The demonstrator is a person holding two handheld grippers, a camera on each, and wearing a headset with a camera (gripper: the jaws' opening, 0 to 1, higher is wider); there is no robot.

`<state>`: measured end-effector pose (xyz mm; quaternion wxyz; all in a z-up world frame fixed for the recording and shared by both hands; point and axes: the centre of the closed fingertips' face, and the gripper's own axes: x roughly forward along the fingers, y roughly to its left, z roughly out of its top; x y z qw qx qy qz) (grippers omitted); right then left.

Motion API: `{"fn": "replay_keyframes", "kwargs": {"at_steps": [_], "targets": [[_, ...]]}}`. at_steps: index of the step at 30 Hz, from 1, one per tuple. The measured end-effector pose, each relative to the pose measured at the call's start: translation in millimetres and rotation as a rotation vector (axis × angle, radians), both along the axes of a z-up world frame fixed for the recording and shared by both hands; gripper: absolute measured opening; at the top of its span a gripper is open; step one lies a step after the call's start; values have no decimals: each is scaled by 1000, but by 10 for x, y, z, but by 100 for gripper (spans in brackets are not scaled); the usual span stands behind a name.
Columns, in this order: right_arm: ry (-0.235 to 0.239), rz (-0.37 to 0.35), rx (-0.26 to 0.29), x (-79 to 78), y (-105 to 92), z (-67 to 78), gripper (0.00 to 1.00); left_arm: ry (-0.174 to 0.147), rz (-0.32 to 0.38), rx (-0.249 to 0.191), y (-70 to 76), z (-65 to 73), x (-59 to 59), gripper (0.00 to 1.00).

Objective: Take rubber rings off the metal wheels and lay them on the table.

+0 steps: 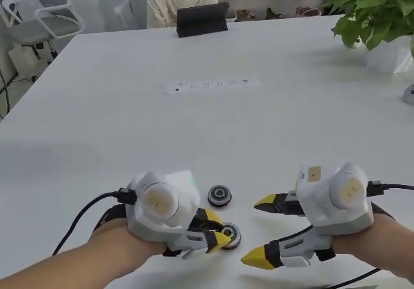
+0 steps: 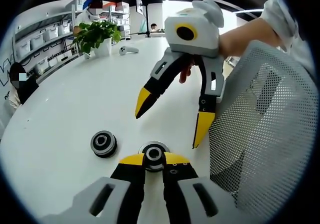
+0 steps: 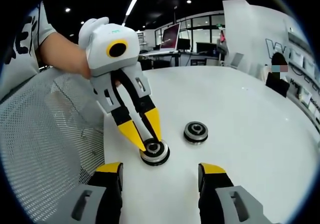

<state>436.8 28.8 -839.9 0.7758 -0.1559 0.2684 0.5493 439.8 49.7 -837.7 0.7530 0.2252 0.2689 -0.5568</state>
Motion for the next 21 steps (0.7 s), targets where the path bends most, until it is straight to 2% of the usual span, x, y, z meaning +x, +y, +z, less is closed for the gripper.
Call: {"fn": "replay_keyframes", "kwargs": {"at_steps": [11, 21], "targets": [[8, 7, 34, 25, 68, 10, 50, -2, 0, -14, 2, 6, 4, 8], [-9, 52, 44, -16, 168, 2, 36, -2, 3, -18, 4, 9, 1, 8]]}}
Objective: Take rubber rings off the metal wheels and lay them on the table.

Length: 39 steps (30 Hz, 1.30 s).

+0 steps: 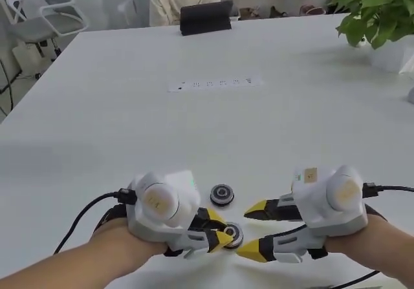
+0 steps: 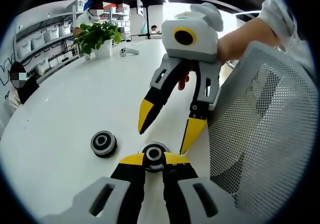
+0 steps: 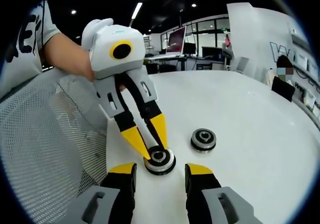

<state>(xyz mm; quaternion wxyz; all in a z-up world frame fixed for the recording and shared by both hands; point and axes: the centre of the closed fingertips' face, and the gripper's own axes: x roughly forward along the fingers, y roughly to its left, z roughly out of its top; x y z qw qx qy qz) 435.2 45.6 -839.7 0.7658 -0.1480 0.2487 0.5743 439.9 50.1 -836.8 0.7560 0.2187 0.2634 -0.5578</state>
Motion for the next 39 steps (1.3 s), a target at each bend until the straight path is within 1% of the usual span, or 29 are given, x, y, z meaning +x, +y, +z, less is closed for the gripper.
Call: {"fn": "replay_keyframes", "kwargs": {"at_steps": [8, 11, 16, 19, 21, 24, 29, 33, 36, 39], "targets": [[-6, 19, -12, -15, 25, -52, 30, -2, 1, 0, -1, 0, -2, 8], [-7, 20, -6, -16, 39, -55, 29, -6, -1, 1, -2, 1, -2, 8], [-2, 21, -12, -16, 53, -94, 27, -5, 0, 1, -1, -1, -2, 8], [-8, 25, -16, -15, 67, -96, 26, -6, 1, 2, -1, -1, -1, 8], [-5, 15, -7, 5, 80, -82, 26, -5, 2, 1, -1, -2, 0, 8], [4, 1, 11, 28, 94, -62, 26, -5, 2, 0, 0, -3, 1, 8], [1, 10, -4, 18, 100, -101, 26, -3, 4, -2, 0, -3, 0, 8], [-3, 4, -4, 39, 114, -106, 28, -4, 4, -2, -1, -4, 2, 8], [8, 5, -3, 34, 123, -125, 27, -3, 5, -3, -4, -4, 3, 8], [4, 11, -2, 26, 128, -120, 26, -4, 5, -3, -5, -4, 4, 8]]}}
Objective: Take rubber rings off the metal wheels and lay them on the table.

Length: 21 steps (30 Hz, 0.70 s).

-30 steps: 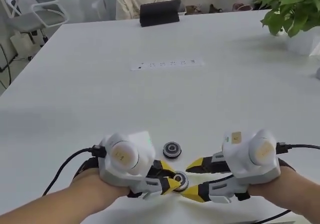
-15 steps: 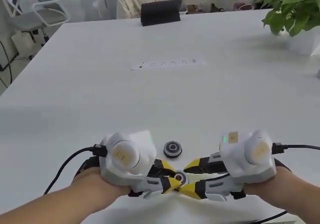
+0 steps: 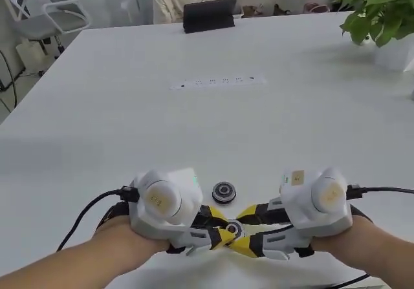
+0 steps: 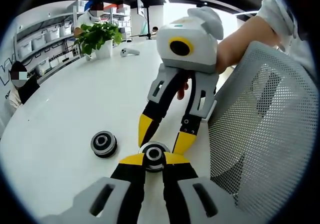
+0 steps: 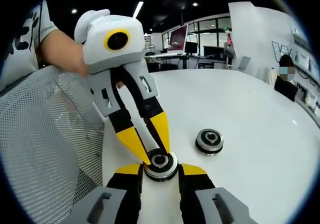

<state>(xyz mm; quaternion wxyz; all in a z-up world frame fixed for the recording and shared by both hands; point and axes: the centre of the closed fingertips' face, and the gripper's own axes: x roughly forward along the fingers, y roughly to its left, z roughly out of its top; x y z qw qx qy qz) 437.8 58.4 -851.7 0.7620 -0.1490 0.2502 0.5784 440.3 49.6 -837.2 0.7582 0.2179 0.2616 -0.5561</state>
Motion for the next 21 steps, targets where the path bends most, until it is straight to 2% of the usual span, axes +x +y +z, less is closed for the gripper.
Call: {"fn": "replay_keyframes", "kwargs": {"at_steps": [21], "targets": [[-6, -25, 1, -29, -81, 25, 22, -1, -1, -7, -5, 2, 4, 8]]}}
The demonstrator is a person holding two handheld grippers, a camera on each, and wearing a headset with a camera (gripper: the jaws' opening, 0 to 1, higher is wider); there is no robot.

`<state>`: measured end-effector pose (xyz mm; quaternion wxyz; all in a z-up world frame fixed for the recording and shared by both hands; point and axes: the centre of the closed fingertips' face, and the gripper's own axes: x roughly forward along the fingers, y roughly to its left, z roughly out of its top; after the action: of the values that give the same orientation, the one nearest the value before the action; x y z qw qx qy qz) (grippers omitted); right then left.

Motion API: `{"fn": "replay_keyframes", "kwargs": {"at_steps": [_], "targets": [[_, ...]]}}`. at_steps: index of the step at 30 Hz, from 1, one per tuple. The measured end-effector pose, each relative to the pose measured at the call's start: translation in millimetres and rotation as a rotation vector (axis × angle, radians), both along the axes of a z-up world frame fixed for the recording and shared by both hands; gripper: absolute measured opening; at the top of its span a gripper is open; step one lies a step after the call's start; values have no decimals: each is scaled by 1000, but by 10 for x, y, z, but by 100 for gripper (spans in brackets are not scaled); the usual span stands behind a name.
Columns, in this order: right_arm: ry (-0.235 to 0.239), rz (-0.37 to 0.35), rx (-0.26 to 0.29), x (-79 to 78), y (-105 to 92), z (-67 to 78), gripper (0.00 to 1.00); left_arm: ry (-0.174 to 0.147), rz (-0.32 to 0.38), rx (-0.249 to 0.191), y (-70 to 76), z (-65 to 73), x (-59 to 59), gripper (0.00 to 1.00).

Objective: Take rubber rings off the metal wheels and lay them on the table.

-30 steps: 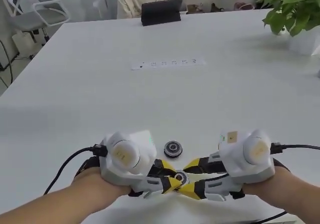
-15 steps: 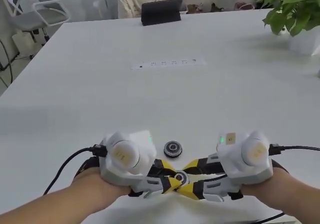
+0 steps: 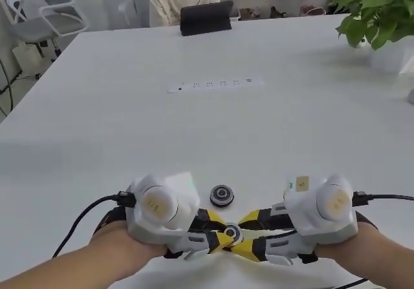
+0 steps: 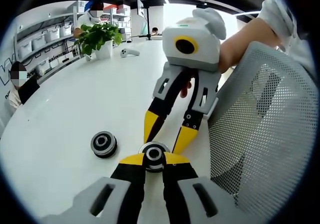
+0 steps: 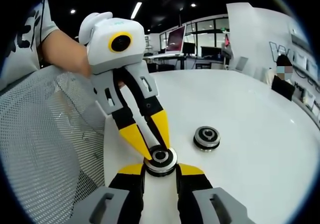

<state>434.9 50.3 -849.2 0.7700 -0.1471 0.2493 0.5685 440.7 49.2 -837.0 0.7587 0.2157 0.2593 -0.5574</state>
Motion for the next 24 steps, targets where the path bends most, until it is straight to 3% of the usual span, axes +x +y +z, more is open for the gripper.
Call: {"fn": "replay_keyframes", "kwargs": {"at_steps": [16, 19, 24], "targets": [[1, -21, 6, -16, -53, -13, 17, 2, 3, -5, -1, 0, -4, 8], [-8, -26, -14, -2, -91, -33, 12, 3, 5, -6, 1, 0, -5, 8], [12, -47, 1, -8, -110, -36, 7, 5, 8, -8, 2, -1, -3, 7]]}}
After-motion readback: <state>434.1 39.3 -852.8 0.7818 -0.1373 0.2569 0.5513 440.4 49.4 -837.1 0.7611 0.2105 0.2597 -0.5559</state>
